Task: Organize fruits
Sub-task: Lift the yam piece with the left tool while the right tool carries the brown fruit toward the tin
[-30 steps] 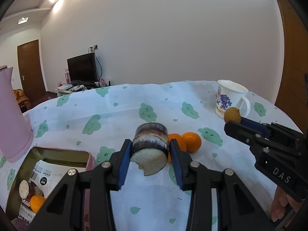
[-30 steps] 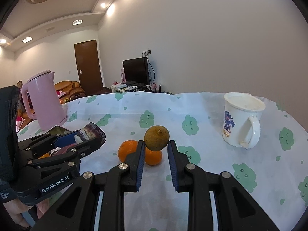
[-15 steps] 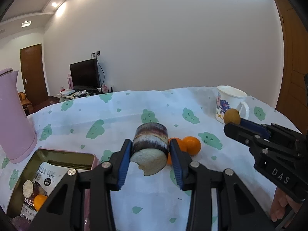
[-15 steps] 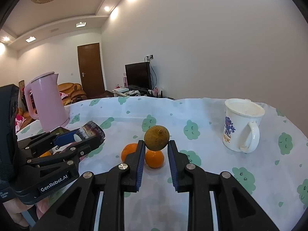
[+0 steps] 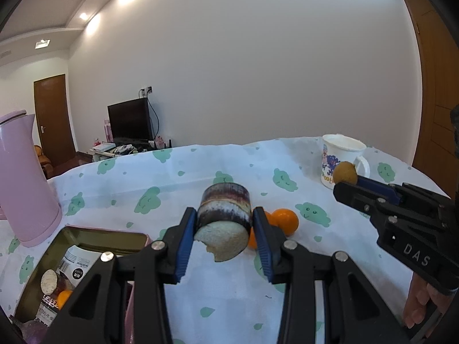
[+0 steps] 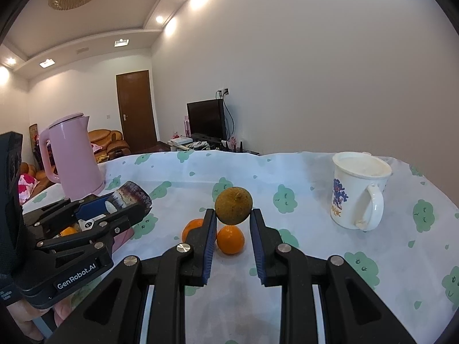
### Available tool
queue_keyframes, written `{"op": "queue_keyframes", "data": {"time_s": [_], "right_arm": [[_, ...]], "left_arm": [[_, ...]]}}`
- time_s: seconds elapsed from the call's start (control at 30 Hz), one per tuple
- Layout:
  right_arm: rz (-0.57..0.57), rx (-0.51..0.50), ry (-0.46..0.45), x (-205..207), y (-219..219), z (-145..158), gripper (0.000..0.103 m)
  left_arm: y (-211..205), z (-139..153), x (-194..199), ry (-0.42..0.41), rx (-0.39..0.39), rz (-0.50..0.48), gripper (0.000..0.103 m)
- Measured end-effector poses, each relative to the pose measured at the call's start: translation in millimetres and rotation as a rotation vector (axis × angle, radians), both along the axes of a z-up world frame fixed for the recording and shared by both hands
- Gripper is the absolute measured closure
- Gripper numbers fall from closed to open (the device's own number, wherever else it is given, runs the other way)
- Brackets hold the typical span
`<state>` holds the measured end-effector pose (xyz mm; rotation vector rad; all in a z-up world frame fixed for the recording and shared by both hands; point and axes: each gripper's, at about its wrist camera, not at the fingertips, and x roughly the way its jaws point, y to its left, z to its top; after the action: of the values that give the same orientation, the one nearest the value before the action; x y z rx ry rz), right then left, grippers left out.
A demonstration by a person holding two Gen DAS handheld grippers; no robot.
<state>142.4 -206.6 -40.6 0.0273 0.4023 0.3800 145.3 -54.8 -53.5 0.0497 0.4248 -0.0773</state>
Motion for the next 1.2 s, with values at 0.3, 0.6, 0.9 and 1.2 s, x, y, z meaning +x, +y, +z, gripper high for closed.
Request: {"op": "queue_keyframes", "data": {"time_s": [0.3,0.6,0.9,1.2], "right_arm": [[0.001,0.028,-0.009,-1,-4,2,0.078],[0.013,0.043,-0.071,-11,-7,8,0.078],[0.017,0.026,-0.097,-16,-2,11,0.078],[0.022,0.024,-0.093,-18,1,11,0.078]], "left_arm": [[-1,2,-8,-0.028,0.010,0.005,0.061],[-6,4,-15,-0.058,0.034,0.013,0.061],[-5,4,-20,-0.062,0.029,0.025,0.061],[-3,5,-29,-0.070,0.041,0.029,0.061]]}}
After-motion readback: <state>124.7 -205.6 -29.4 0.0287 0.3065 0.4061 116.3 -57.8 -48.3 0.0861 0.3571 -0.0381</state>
